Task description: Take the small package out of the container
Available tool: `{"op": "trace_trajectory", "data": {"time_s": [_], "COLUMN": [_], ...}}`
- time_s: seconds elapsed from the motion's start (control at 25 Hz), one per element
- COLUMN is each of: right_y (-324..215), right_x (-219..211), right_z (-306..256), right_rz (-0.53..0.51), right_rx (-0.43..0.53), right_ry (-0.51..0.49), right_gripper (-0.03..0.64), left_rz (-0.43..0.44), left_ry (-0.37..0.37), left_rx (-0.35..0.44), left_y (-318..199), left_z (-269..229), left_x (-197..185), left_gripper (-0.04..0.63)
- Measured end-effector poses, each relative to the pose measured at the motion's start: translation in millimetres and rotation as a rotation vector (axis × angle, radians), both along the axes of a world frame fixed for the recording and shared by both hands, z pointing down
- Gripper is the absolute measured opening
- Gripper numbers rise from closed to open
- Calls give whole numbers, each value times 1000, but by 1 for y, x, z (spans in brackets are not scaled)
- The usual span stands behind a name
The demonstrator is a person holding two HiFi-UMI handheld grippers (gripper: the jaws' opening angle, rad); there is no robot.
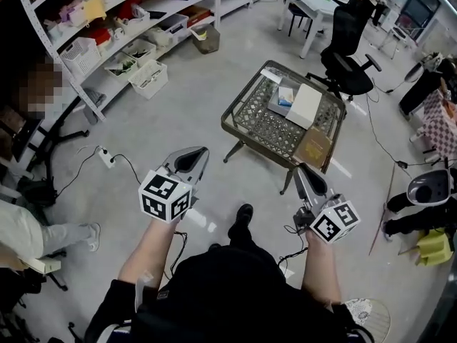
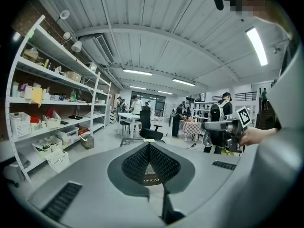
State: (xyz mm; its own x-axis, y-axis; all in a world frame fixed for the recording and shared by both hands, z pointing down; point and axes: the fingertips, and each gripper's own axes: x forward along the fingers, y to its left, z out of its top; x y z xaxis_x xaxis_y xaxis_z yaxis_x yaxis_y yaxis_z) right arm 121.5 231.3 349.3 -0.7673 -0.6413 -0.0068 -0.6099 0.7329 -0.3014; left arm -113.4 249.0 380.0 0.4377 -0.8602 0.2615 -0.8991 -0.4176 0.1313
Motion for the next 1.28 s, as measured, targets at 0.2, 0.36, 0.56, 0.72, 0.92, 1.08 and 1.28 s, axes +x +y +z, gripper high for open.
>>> {"op": "trace_trajectory", "data": {"time_s": [0.2, 0.36, 0.56, 0.72, 0.92, 1.08, 1.28], "right_y": [-59, -111, -170, -202, -222, -233, -253], "right_x": [-7, 0, 12, 27, 36, 39, 40], "right_z": [17, 28, 34, 32, 29, 34, 42], "right_rz": [-40, -56, -65, -73, -60, -47, -21], "right_rx": [-44, -76, -90, -83, -81, -89, -114], "right_ry": [-13, -21, -34, -33, -48, -36, -4], "right_gripper": [67, 67, 67, 67, 67, 67, 67], "left_rz": [-35, -40, -39, -14, -4, 13, 40], "left_ry": [-1, -15, -23, -43, -48, -40, -9], "left_rx": [-50, -76, -106, -101, -83, -81, -84], "left_y": [-51, -100, -157, -185, -208, -226, -261], "left_z": [17, 22, 22, 12, 1, 5, 15], "left_x": [-5, 4, 18, 40, 48, 51, 51], "left_gripper": [-2, -2, -2, -2, -2, -2, -2]}}
